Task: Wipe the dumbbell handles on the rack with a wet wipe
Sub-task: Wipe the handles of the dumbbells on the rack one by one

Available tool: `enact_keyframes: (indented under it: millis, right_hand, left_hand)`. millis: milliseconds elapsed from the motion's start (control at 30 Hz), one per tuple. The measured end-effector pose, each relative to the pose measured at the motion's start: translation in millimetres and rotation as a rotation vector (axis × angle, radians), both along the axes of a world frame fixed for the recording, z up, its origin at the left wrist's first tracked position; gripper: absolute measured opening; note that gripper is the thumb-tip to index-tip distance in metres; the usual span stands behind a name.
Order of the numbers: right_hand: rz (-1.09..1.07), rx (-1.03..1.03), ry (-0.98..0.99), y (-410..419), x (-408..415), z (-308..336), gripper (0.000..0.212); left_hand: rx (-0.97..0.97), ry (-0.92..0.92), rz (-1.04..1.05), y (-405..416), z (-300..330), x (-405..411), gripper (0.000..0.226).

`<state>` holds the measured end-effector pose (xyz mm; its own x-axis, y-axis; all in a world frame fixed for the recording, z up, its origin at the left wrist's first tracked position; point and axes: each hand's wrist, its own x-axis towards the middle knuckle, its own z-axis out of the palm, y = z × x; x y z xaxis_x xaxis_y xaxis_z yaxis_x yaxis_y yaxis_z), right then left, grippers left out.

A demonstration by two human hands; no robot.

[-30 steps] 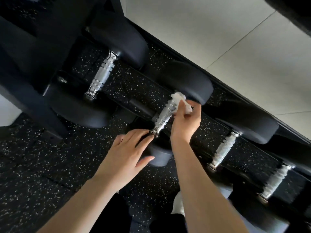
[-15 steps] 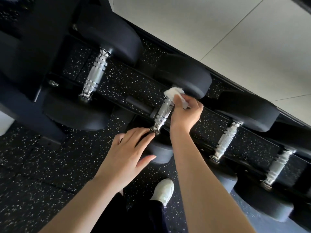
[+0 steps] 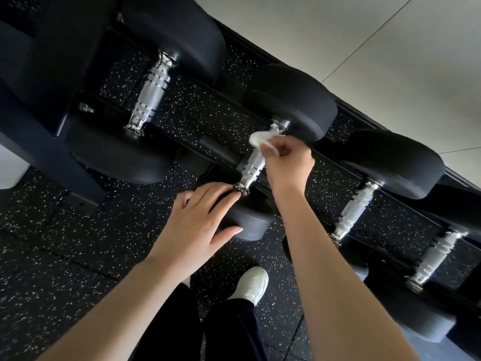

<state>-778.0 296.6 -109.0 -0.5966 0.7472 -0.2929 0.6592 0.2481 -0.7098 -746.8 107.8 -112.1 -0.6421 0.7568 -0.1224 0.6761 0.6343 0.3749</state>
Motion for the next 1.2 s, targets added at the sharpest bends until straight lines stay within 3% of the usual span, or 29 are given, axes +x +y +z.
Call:
enact_keyframes:
  millis: [233,467,700,933,1200]
  right_hand:
    - [0.327,-0.054,-0.137,-18.0,39.9,-5.3,0.010]
    - [0.351,-0.045,-0.166,-17.1,49.5,-12.6,0.027]
    - [0.185,-0.346,-0.239,-5.9,50.5,-23.1,0.021]
    - [-0.111,-0.587,-0.024,-6.0,55.6,-24.7,0.013]
    - [-0.269,-0.547,0.189,20.4,4.0,-16.7,0.008]
  left_hand:
    - [0.022,0.011,0.014,1.9,-0.1,3.5,0.055]
    - [0.030,0.009,0.049,3.2,1.4,8.5,0.054]
    - [0.032,-0.001,0.054,3.4,0.6,8.5,0.054]
    - [0.030,0.004,0.066,3.9,-0.2,10.2,0.054]
    - [0.030,0.012,0.051,3.2,-0.3,8.8,0.054]
